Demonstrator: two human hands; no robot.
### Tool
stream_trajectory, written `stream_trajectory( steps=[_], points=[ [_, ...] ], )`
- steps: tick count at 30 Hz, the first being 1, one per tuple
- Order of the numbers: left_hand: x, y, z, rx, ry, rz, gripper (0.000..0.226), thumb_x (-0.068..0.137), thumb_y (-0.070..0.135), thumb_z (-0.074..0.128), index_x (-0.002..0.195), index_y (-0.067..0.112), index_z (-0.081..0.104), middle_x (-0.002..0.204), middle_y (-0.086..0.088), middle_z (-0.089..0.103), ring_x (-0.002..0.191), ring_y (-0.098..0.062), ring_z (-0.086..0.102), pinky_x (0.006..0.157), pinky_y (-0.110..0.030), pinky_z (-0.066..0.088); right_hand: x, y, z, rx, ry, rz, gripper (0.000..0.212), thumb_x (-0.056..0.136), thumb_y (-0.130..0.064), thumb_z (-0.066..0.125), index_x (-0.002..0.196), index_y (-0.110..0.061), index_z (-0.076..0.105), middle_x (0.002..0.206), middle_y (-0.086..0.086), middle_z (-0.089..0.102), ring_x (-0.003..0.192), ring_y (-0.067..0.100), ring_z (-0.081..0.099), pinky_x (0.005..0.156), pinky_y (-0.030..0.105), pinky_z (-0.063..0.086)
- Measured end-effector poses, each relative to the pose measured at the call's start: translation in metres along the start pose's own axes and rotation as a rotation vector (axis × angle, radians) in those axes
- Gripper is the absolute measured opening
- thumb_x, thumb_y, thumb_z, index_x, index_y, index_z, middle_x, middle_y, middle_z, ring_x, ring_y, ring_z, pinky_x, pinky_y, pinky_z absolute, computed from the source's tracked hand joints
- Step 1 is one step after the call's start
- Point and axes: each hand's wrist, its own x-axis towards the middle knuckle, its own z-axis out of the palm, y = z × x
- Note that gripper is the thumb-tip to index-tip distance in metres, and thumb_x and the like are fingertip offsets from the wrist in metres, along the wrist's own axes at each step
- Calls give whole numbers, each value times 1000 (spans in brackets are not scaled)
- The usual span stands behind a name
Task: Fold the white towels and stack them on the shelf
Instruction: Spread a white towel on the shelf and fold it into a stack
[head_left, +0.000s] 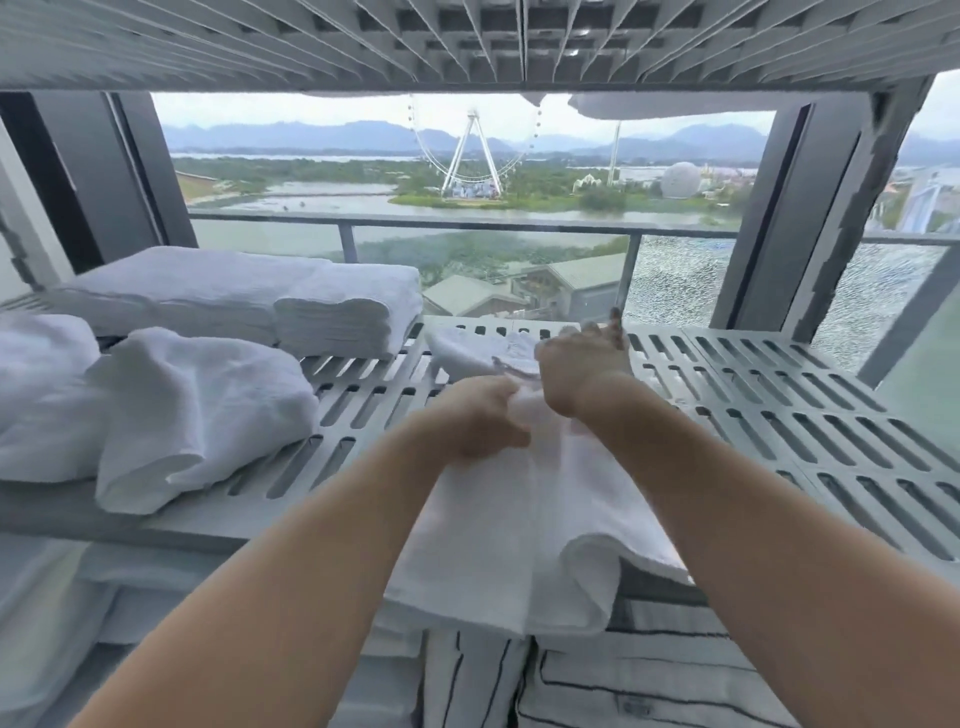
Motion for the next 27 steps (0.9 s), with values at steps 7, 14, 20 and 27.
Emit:
stream_trajectory(
  steps=[7, 14, 20, 27],
  points=[
    [51, -36, -29, -42, -94, 116, 67, 65, 8, 64, 125, 38, 63, 110, 2, 64, 79, -7, 65, 57, -19, 52, 38, 34, 27, 171, -7, 204, 30, 94, -14, 48, 121, -10, 63, 125, 13, 64, 114, 33, 62, 85, 39, 50],
    [109, -17, -24, 168, -60, 366, 63, 72, -3, 51, 118, 37, 67, 114, 9, 63, 105, -14, 58, 79, -12, 43, 40, 74, 40, 268, 31, 496, 26, 90, -5, 45, 109, -7, 63, 111, 15, 65, 101, 33, 62, 73, 36, 46],
    [147, 18, -10, 717, 257, 343, 52, 92, 17, 60, 141, 32, 47, 158, -7, 35, 149, -31, 24, 121, -62, 1, 12, 119, 51, 289, -103, 671, 24, 87, -12, 50, 108, -6, 61, 104, 12, 63, 84, 30, 57, 66, 33, 46],
    [106, 59, 13, 353, 344, 124, 34, 94, 27, 48, 122, 16, 64, 124, -14, 58, 114, -35, 57, 93, -46, 52, -33, 136, 75, 376, 98, 749, 85, 93, -14, 48, 158, -15, -5, 102, 4, 61, 90, 28, 66, 59, 37, 48]
  ],
)
